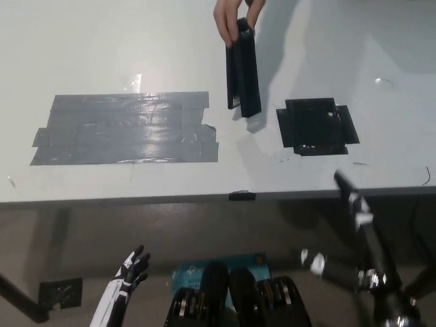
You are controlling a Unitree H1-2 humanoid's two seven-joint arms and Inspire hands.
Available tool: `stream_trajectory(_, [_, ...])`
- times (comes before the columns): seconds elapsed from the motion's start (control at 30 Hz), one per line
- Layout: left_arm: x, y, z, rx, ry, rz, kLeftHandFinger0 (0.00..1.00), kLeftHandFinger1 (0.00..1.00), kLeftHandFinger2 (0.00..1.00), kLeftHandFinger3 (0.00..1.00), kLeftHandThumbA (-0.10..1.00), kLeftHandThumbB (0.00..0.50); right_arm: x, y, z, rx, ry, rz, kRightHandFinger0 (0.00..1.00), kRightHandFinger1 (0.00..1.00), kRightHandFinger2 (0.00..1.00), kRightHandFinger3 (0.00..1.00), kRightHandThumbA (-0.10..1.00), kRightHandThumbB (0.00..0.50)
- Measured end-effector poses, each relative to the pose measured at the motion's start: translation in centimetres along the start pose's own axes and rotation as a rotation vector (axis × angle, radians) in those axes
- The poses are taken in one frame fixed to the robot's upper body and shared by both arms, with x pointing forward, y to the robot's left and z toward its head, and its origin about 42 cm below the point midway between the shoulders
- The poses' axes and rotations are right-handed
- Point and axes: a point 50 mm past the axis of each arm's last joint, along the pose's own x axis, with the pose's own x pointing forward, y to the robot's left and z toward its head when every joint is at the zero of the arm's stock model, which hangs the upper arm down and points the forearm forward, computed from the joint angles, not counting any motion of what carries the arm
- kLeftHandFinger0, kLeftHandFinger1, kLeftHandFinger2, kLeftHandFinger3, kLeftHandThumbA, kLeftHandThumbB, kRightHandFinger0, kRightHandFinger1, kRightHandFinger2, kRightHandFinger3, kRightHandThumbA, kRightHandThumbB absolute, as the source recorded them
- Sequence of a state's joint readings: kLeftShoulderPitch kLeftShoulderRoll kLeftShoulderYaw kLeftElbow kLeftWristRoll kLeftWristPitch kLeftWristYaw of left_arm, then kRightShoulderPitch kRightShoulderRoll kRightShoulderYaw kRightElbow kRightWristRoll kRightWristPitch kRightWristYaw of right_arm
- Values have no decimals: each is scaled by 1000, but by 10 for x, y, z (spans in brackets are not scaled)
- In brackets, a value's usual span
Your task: A person hands a stapler to the robot and the robot grabs it with its right hand and places it on the desk infront of it
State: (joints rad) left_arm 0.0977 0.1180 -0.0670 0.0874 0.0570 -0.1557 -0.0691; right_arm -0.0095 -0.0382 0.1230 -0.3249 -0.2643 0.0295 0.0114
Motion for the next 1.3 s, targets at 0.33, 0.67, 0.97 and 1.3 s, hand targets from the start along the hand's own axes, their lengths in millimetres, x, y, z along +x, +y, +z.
stream_trajectory(0.33, [13,2,9,11,-36,-3,996,1000,1000,1000,1000,418,120,-2,17,-44,-28,-6,1000,1000,1000,1000,961,260])
stream_trajectory(0.67, [18,6,14,19,-52,0,978,1000,1000,1000,1000,431,209,10,12,-72,88,14,1000,1000,1000,1000,953,301])
stream_trajectory(0.97, [18,6,16,20,-56,1,960,1000,1000,1000,1000,444,250,23,11,-109,156,18,1000,1000,1000,1000,987,320])
stream_trajectory(1.3, [17,5,16,26,-57,-1,961,1000,1000,1000,1000,480,271,35,0,-216,251,-9,0,7,348,275,-100,269])
